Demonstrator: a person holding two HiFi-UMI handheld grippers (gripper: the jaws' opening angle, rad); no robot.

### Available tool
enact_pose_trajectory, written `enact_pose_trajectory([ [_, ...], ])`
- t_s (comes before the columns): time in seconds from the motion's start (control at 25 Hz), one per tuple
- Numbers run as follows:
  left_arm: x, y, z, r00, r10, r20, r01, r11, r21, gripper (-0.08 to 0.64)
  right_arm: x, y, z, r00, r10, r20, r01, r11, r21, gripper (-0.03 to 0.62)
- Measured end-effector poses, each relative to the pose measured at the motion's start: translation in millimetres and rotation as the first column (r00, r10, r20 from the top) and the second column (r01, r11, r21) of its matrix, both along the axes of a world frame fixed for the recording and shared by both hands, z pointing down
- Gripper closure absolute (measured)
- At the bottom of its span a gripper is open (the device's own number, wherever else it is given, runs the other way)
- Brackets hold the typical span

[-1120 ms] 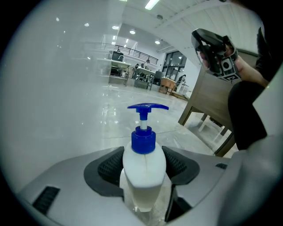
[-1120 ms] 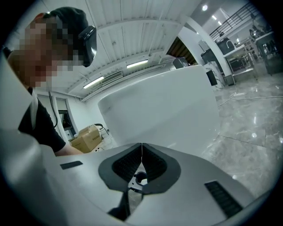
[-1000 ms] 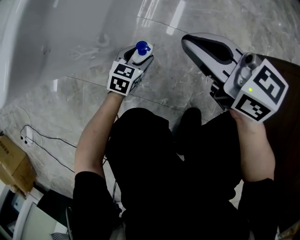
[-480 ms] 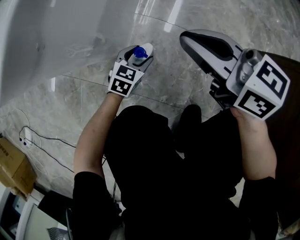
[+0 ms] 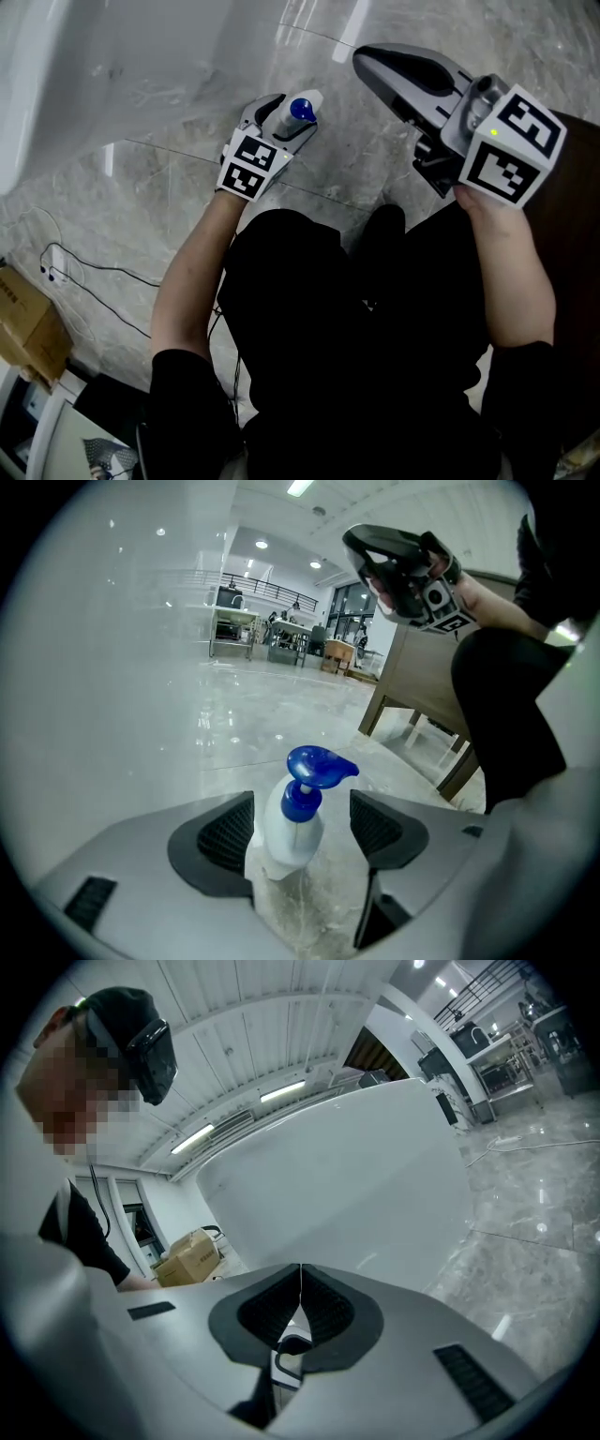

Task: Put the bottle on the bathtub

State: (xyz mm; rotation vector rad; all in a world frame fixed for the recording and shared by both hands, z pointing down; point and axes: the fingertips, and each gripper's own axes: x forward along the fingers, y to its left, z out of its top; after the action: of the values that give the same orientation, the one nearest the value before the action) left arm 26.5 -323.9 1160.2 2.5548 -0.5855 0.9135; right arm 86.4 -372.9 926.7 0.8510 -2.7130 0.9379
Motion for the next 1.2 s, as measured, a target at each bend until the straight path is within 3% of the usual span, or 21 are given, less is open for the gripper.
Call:
enact_pose_trajectory([
  [0.12, -5.6, 4.3, -20.0, 1.0, -0.016, -0.014, 0.016, 1.0, -0.025, 0.239, -5.2, -7.5, 0.9, 1.0, -0.008, 0.0, 0.008, 1.0, -0.026, 0.563],
  [0.24, -15.4, 4.9, -41.8, 0.998, -0.066, -0.003, 0.065, 0.997, -0.038, 0.247, -6.0, -10.8, -13.2, 0.998, 0.028, 0.057, -0.026, 0.999, -0.031, 0.563],
  [0.32, -18.7, 4.6, -69.7, 0.994, -0.111, -0.02, 0.11, 0.993, -0.038, 0.32, -3.0, -4.0, -31.7, 0.996, 0.069, 0.056, -0.07, 0.998, 0.009, 0.563],
  [0.44, -24.6, 11.4, -131.6, 0.98, -0.189, -0.069, 0.185, 0.981, -0.05, 0.368, -5.3, 15.2, -63.8, 0.994, 0.108, 0.029, -0.109, 0.993, 0.043, 0.563],
  [0.64, -47.1, 11.5, -270.6, 0.952, -0.289, -0.097, 0.291, 0.957, 0.004, 0.443, -12.1, 38.2, -131.9, 0.974, 0.203, 0.101, -0.198, 0.978, -0.061, 0.563],
  [0.76, -61.2, 23.0, -357.2, 0.943, -0.315, -0.104, 0.32, 0.947, 0.032, 0.53, -27.9, 64.5, -189.4, 0.987, 0.158, 0.028, -0.157, 0.986, -0.056, 0.563],
  [0.92, -85.7, 54.3, -478.6, 0.946, -0.3, -0.122, 0.309, 0.949, 0.056, 0.543, -56.1, 105.7, -286.1, 0.995, 0.07, -0.065, -0.074, 0.996, -0.052, 0.563],
  [1.04, -116.0, 72.5, -566.8, 0.929, -0.337, -0.153, 0.349, 0.935, 0.059, 0.543, -74.5, 133.5, -353.5, 0.99, 0.02, -0.143, -0.027, 0.999, -0.044, 0.563],
  [1.2, -135.6, 108.0, -657.0, 0.913, -0.355, -0.2, 0.373, 0.926, 0.059, 0.543, -95.5, 169.7, -426.7, 0.983, -0.028, -0.181, 0.019, 0.998, -0.054, 0.563],
])
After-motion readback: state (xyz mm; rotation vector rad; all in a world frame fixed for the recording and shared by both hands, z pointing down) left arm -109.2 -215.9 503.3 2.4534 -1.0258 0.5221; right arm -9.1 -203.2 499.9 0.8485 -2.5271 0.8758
